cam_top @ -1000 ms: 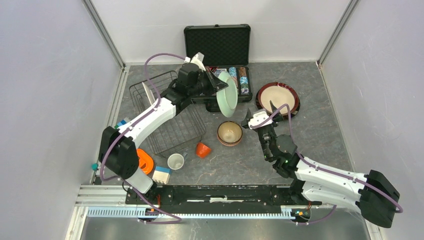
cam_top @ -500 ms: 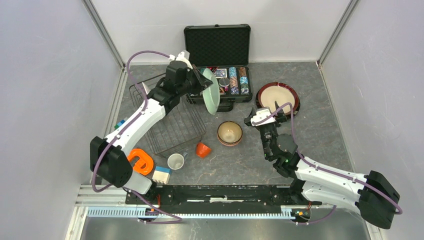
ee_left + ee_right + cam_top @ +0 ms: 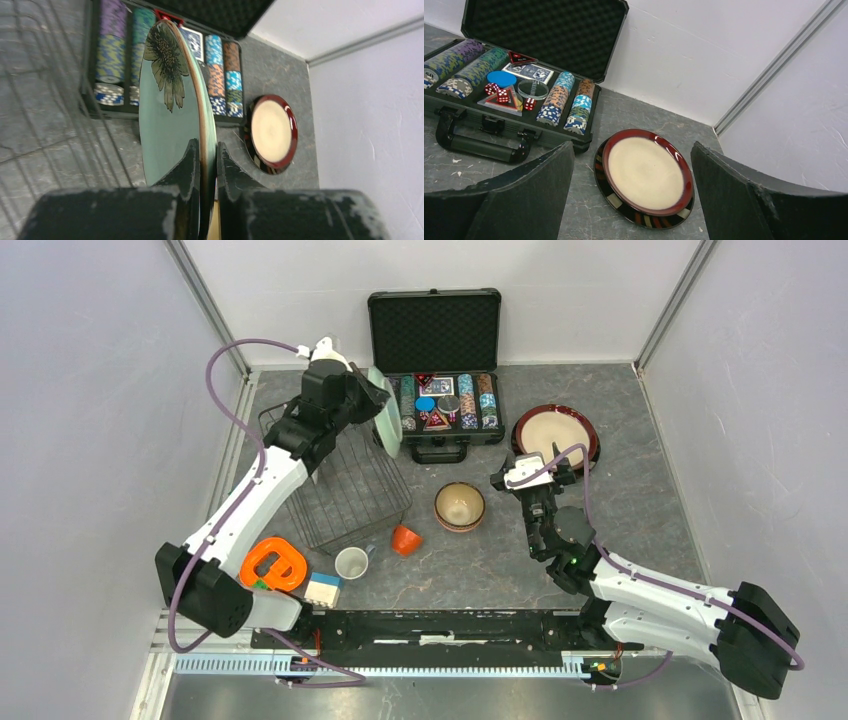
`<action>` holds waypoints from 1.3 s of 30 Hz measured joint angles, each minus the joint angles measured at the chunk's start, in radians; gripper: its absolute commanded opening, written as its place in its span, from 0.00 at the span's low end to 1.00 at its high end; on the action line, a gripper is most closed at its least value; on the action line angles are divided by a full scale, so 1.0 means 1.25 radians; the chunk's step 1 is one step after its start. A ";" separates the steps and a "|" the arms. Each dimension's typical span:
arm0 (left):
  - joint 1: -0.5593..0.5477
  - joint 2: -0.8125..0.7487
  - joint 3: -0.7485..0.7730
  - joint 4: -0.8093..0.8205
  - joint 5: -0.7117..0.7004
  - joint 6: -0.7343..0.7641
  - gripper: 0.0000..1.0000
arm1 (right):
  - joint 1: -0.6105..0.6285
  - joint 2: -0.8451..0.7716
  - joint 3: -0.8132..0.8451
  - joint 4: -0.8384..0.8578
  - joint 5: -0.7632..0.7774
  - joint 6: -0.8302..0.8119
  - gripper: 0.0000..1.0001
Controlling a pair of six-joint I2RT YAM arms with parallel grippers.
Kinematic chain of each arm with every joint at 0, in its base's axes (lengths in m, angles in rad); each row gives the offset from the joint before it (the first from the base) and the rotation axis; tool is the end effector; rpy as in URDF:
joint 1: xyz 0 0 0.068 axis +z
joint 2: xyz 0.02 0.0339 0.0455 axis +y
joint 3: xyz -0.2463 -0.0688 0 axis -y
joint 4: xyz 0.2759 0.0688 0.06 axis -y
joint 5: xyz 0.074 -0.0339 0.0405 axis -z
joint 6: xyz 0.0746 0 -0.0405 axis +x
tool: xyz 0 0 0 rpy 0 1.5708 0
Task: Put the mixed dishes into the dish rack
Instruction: Insert the plate into the dish rack.
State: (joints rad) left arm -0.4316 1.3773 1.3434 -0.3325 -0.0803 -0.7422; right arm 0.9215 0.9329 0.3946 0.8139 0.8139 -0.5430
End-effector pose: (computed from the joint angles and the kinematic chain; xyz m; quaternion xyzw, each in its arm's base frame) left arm 0.3558 -0.1573 0.3527 -0.1498 0.8100 -0.2859 0.4896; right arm 0.2013 0.1755 0.2555 -0.1356 0.6230 -0.0967 0.7642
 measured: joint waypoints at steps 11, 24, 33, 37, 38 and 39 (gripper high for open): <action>0.039 -0.060 -0.007 -0.033 -0.126 0.062 0.02 | -0.007 0.012 0.000 -0.013 0.001 0.015 0.91; 0.112 -0.060 -0.043 -0.068 -0.146 0.102 0.02 | -0.017 0.015 0.000 -0.040 0.001 0.024 0.91; 0.183 -0.060 -0.063 -0.065 -0.126 0.121 0.02 | -0.023 0.014 0.000 -0.057 0.000 0.034 0.91; 0.216 -0.056 -0.074 -0.065 -0.111 0.128 0.02 | -0.026 0.015 0.000 -0.062 0.000 0.038 0.91; 0.224 -0.054 -0.077 -0.063 -0.103 0.132 0.02 | -0.027 0.015 0.000 -0.062 0.000 0.039 0.91; 0.231 -0.052 -0.081 -0.059 -0.097 0.132 0.02 | -0.027 0.015 0.000 -0.063 0.000 0.039 0.91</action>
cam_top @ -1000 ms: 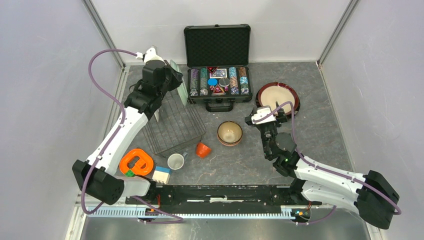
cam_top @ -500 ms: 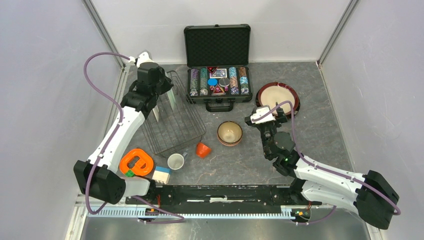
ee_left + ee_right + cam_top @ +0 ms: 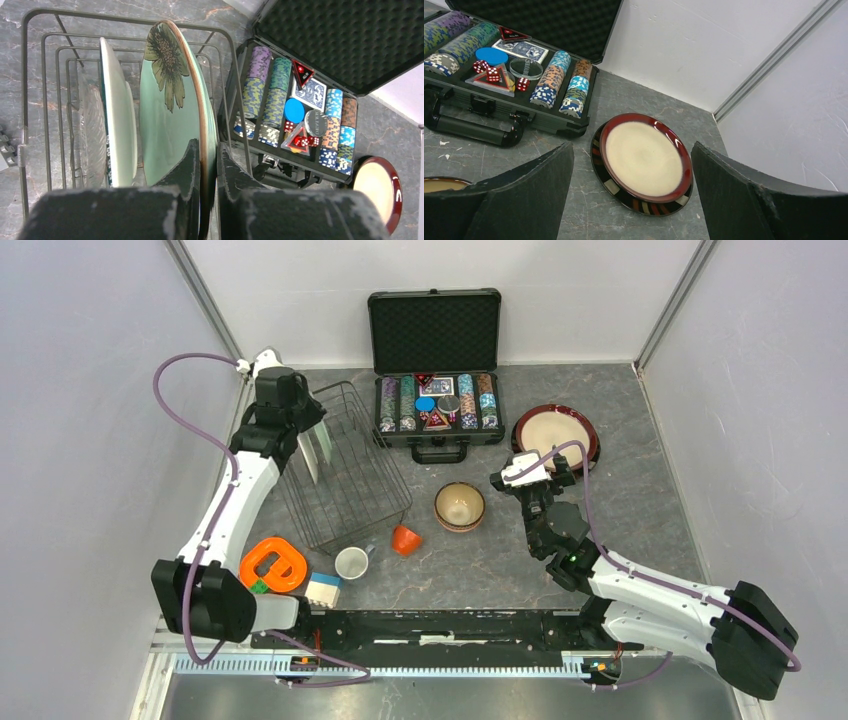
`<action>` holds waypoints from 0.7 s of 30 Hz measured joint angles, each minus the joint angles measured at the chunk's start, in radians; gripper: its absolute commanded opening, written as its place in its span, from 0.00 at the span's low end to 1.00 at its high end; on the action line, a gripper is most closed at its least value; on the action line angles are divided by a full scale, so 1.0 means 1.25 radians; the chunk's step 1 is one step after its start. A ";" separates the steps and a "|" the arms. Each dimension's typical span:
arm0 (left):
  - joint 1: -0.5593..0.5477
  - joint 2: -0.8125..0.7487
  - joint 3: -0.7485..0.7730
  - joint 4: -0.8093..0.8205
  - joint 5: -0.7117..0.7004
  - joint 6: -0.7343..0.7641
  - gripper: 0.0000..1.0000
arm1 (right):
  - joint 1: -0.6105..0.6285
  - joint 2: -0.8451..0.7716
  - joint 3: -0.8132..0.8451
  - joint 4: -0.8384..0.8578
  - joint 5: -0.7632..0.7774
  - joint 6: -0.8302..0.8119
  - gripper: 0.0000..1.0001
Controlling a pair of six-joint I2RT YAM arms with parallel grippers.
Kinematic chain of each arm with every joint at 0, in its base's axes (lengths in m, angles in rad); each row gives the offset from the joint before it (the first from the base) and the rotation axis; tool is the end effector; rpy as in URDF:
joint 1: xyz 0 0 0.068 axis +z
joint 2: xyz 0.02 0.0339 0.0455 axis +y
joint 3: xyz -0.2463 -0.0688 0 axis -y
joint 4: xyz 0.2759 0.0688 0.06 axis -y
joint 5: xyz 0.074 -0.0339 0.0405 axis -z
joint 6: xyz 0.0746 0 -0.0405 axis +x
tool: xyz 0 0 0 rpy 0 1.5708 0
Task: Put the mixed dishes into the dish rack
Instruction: Insert the plate into the dish rack.
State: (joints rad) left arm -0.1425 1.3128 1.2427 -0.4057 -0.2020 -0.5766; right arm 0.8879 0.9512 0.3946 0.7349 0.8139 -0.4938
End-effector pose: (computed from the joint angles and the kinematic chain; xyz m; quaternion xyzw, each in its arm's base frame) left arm 0.3657 -0.0374 0.3248 -0.2342 0.8182 -0.1016 0.5151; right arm 0.2100 0.1723 0.2414 -0.1412 0.6474 -0.1110 0.7407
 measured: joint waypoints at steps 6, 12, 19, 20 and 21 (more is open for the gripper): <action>0.029 0.008 -0.021 0.013 0.024 0.002 0.02 | -0.002 0.002 0.000 -0.004 0.000 0.004 0.91; 0.046 0.016 -0.047 0.037 0.049 0.009 0.02 | -0.005 0.011 0.000 -0.011 -0.001 0.011 0.91; 0.092 0.038 -0.081 0.112 0.108 0.018 0.02 | -0.006 0.016 0.000 -0.013 -0.003 0.018 0.91; 0.096 0.040 -0.084 0.117 0.112 0.018 0.02 | -0.006 0.017 0.000 -0.014 -0.004 0.018 0.91; 0.098 0.042 -0.087 0.119 0.118 0.018 0.02 | -0.006 0.018 0.000 -0.015 -0.004 0.019 0.91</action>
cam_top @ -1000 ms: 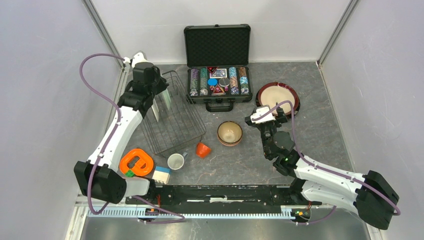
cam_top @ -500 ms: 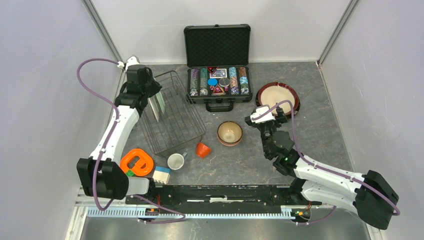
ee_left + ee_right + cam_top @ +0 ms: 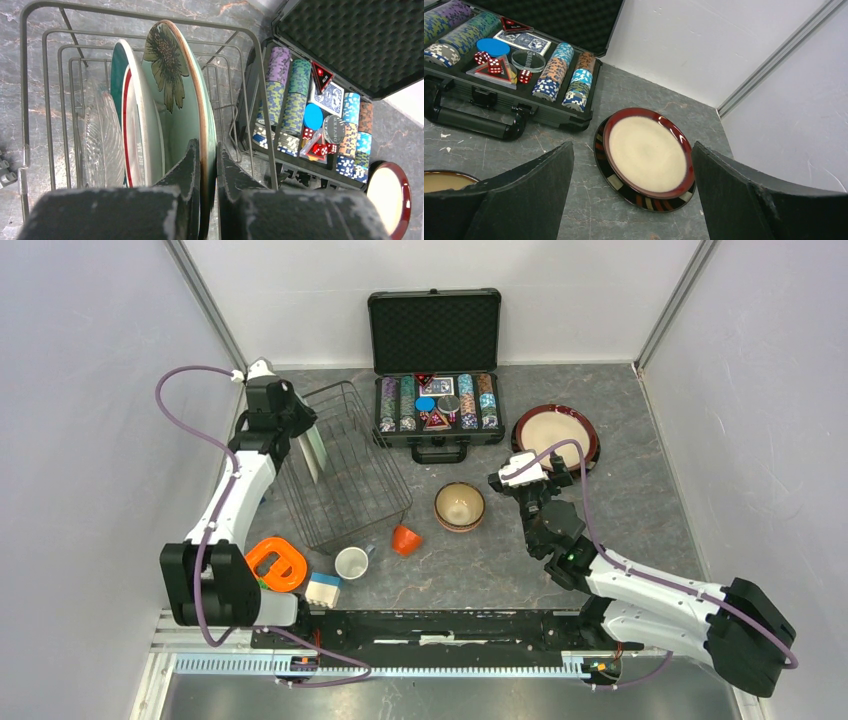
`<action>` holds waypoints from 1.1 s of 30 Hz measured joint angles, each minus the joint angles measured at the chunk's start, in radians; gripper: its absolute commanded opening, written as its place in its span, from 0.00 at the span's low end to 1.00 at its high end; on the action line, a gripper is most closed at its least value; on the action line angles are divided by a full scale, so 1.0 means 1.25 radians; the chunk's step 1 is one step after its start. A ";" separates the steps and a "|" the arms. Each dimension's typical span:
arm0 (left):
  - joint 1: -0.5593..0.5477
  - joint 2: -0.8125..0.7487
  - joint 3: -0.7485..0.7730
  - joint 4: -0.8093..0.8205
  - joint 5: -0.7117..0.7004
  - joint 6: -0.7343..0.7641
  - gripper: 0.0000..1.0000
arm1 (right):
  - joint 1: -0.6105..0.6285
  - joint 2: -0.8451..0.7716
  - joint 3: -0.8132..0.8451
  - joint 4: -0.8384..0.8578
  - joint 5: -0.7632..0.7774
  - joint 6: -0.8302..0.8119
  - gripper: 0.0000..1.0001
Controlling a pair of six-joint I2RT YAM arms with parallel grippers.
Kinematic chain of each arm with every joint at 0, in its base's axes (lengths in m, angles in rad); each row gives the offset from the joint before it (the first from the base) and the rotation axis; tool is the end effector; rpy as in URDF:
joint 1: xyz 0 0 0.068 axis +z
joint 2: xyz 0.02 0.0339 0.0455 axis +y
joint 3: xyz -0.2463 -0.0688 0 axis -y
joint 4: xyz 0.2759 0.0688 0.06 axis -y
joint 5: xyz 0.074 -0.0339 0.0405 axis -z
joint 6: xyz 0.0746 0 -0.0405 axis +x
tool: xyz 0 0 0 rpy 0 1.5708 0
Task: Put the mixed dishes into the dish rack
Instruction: Insert the plate into the dish rack.
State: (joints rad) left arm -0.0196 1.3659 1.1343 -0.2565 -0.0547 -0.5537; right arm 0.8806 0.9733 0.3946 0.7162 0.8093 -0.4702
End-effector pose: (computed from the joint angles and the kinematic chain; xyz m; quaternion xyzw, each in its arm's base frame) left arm 0.3833 -0.0034 0.2801 -0.2397 0.8226 -0.1232 0.5007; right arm 0.2132 0.1735 0.2337 -0.1458 0.6568 -0.1119 0.7313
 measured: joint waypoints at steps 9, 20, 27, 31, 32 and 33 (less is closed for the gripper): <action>0.007 0.030 -0.010 0.003 0.026 0.003 0.03 | -0.002 0.014 0.000 -0.009 -0.006 0.013 0.91; 0.007 0.065 -0.012 -0.002 0.038 0.007 0.36 | -0.004 0.017 0.000 -0.030 -0.009 0.020 0.91; 0.007 0.069 -0.011 0.018 0.079 0.008 0.49 | -0.004 0.017 0.000 -0.030 -0.009 0.023 0.91; 0.006 0.069 -0.008 0.021 0.096 0.008 0.63 | -0.005 0.017 0.000 -0.030 -0.009 0.023 0.91; 0.007 0.069 -0.005 0.021 0.105 0.008 0.65 | -0.005 0.017 0.000 -0.030 -0.009 0.023 0.91; 0.006 0.069 -0.002 0.019 0.111 0.008 0.66 | -0.005 0.017 0.000 -0.030 -0.009 0.023 0.91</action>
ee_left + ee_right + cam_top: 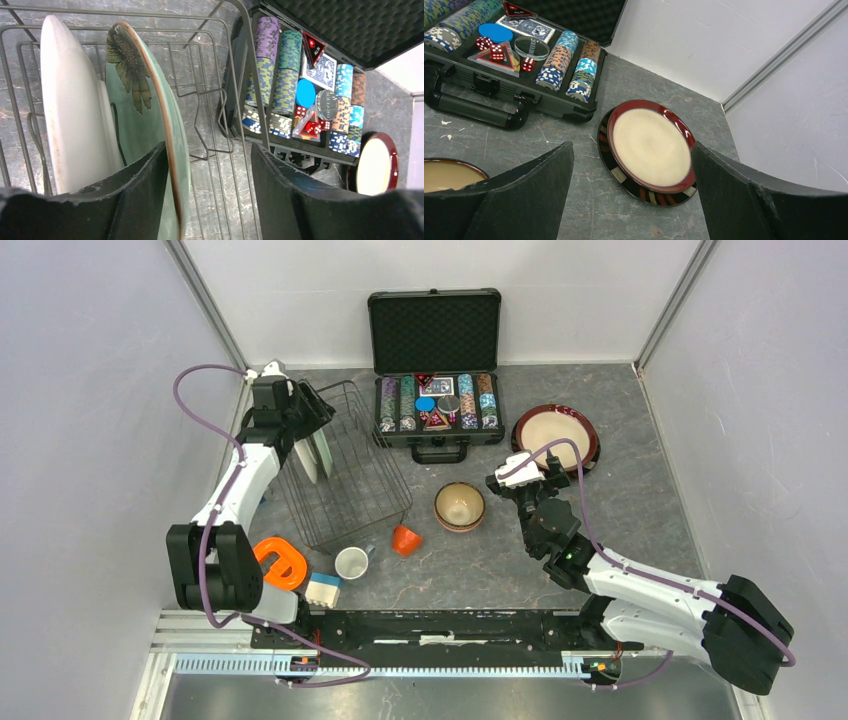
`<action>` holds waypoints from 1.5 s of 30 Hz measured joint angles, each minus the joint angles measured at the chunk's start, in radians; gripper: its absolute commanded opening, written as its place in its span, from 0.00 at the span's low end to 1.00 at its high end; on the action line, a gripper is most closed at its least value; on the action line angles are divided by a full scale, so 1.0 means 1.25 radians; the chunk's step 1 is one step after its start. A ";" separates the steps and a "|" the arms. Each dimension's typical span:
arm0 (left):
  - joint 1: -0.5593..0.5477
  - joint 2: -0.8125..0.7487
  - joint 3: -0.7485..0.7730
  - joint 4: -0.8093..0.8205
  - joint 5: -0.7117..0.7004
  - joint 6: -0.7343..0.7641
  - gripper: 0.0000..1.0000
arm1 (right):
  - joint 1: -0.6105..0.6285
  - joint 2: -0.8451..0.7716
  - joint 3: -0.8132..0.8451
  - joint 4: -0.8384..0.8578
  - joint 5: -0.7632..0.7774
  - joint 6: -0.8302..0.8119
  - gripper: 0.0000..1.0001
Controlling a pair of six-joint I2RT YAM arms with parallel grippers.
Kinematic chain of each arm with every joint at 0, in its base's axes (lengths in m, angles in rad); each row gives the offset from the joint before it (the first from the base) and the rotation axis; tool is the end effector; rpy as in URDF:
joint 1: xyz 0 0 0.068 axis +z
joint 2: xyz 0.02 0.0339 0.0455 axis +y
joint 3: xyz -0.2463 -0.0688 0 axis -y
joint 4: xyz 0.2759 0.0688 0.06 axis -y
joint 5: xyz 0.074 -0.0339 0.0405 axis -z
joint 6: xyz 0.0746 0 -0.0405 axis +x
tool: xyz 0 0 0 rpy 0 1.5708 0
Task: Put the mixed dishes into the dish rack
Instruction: Insert the plate into the dish rack.
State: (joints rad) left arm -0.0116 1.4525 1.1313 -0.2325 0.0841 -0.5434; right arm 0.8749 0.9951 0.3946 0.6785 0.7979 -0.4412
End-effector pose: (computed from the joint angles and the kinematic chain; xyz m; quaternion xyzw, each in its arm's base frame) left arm 0.3977 -0.0109 0.2499 -0.2096 0.8474 -0.1686 0.4578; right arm 0.2161 0.1754 0.2235 -0.1570 0.6694 -0.1120 0.7174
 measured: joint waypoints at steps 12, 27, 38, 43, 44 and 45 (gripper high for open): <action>0.000 0.000 0.051 -0.057 0.027 0.001 0.74 | 0.000 0.000 0.000 -0.005 0.000 0.007 0.91; 0.000 -0.026 0.099 -0.144 0.045 0.003 0.82 | 0.000 0.000 0.000 -0.005 0.000 0.009 0.91; -0.002 -0.090 0.131 -0.140 0.062 0.009 0.91 | -0.001 0.000 0.000 -0.006 0.001 0.014 0.91; -0.002 -0.132 0.136 -0.115 0.084 0.009 1.00 | -0.005 -0.005 0.000 -0.006 0.008 0.015 0.91; -0.002 -0.138 0.136 -0.107 0.090 0.009 1.00 | -0.005 -0.008 0.000 -0.006 0.010 0.015 0.91; -0.002 -0.142 0.136 -0.101 0.096 0.008 1.00 | -0.006 -0.010 0.000 -0.006 0.013 0.016 0.91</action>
State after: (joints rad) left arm -0.0135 1.2747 1.3006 -0.3584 0.2039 -0.5335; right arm 0.8669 0.9821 0.3946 0.6708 0.8135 -0.4210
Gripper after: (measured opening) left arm 0.984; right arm 0.912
